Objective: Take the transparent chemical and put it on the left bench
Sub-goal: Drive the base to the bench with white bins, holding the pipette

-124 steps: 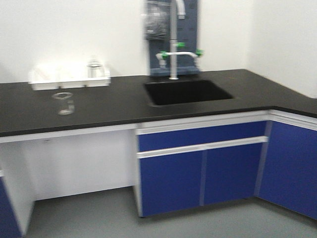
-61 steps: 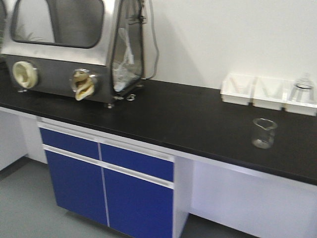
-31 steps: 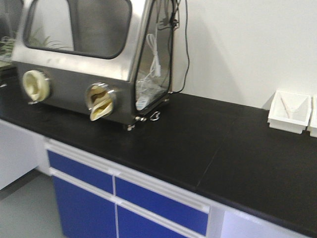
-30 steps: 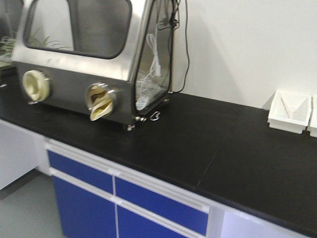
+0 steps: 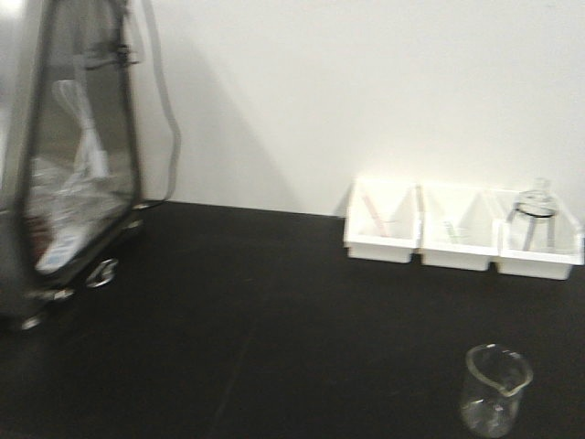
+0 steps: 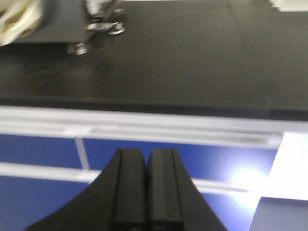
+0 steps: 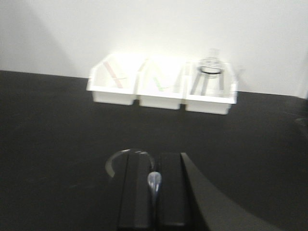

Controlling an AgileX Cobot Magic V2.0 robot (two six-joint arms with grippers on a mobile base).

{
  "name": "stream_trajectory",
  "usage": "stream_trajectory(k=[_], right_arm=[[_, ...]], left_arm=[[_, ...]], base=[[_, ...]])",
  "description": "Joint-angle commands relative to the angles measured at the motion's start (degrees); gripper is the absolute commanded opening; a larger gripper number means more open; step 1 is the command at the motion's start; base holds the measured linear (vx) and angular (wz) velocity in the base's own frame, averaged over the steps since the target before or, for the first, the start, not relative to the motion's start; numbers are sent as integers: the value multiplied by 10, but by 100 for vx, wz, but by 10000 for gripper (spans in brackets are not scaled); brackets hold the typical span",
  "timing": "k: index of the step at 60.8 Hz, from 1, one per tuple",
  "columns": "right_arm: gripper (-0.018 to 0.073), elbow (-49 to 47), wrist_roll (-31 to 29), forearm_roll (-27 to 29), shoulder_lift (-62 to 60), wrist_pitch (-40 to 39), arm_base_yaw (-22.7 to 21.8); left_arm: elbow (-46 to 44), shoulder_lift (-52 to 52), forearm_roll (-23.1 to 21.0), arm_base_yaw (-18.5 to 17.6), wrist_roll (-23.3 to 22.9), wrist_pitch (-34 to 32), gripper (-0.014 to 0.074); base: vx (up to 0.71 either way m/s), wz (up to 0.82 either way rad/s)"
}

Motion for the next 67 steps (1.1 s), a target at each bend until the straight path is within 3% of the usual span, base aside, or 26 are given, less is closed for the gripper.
stream_trajectory(k=[1, 21, 67], right_arm=[[-3, -17, -1, -5, 2, -42, -1], [-3, -17, -1, -5, 2, -42, -1], [-3, -17, -1, -5, 2, -42, -1]], left_arm=[[9, -11, 0, -1, -4, -45, -3], [9, -11, 0, -1, -4, -45, -3], [9, -11, 0, -1, -4, -45, -3]], base=[[35, -65], [31, -42], [13, -8]])
